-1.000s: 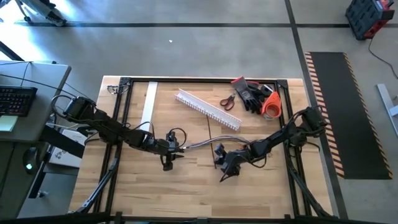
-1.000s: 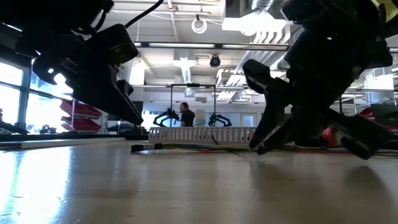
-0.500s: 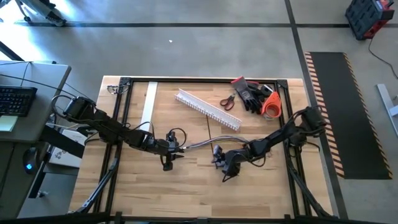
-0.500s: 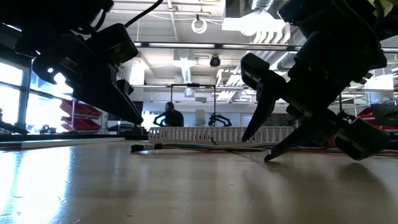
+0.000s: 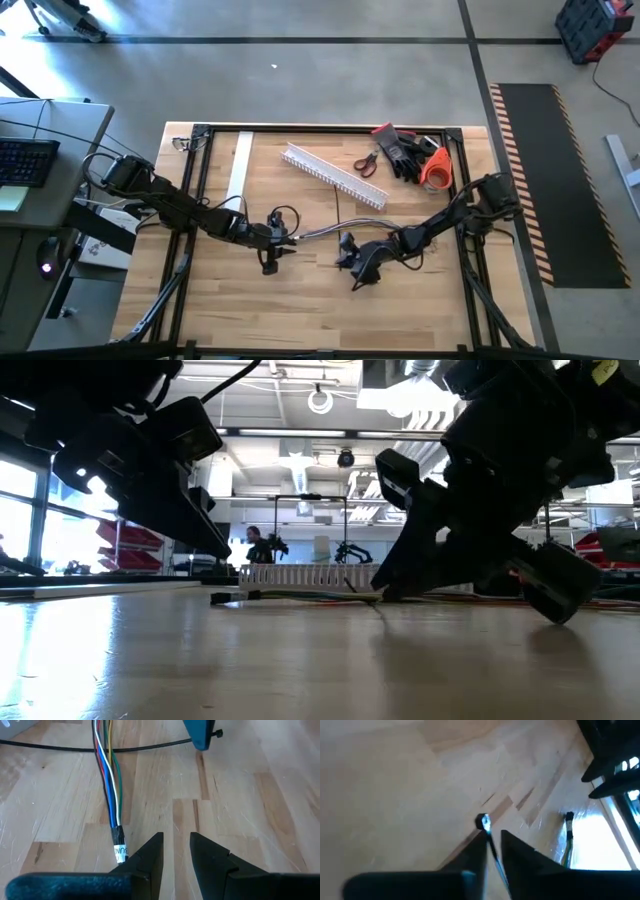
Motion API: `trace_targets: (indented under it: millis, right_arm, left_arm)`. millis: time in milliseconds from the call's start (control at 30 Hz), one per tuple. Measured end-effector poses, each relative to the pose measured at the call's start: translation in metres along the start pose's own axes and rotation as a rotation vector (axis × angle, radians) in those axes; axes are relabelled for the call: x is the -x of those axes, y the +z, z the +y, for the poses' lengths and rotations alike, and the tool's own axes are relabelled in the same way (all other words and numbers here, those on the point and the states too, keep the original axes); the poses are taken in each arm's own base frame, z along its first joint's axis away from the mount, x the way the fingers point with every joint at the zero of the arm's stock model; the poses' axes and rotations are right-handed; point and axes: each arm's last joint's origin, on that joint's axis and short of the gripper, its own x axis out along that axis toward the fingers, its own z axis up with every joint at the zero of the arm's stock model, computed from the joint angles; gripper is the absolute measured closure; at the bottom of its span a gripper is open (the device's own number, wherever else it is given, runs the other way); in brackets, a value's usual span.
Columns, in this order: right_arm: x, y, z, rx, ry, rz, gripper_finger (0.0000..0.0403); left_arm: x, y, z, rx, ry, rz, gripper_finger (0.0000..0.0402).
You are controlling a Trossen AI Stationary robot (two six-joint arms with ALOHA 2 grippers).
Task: Ziptie cables
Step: Wrap the black zip tie on the cable wires
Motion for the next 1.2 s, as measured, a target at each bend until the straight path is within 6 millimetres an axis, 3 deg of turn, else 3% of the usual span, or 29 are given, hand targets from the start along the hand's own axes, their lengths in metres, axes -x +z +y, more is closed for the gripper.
trace_targets:
  millis: [267, 533, 733, 933, 1067, 1200]
  right_arm:
    - [0.004, 0.004, -0.021, -0.27, -0.127, -0.088, 0.0402]
    - [0.02, 0.003, -0.054, -0.511, -0.101, -0.225, 0.0403]
    - [0.025, -0.021, -0.05, -0.61, -0.087, -0.211, 0.0403]
    - [0.039, -0.043, -0.05, -0.725, -0.196, -0.341, 0.0403]
    - [0.04, -0.039, -0.053, -0.753, -0.219, -0.392, 0.0403]
    - [0.039, -0.022, -0.054, -0.714, -0.219, -0.435, 0.0403]
  left_arm:
    - [0.001, 0.013, -0.003, -0.055, -0.028, -0.132, 0.0324]
    - [0.004, 0.026, -0.005, -0.17, 0.012, -0.275, 0.0323]
    - [0.005, 0.029, -0.005, -0.223, 0.033, -0.313, 0.0323]
    - [0.0, 0.027, -0.001, -0.222, 0.046, -0.293, 0.0323]
    - [-0.014, 0.017, 0.009, -0.18, 0.068, -0.226, 0.0311]
    - [-0.028, 0.007, 0.022, -0.108, 0.104, -0.163, 0.0271]
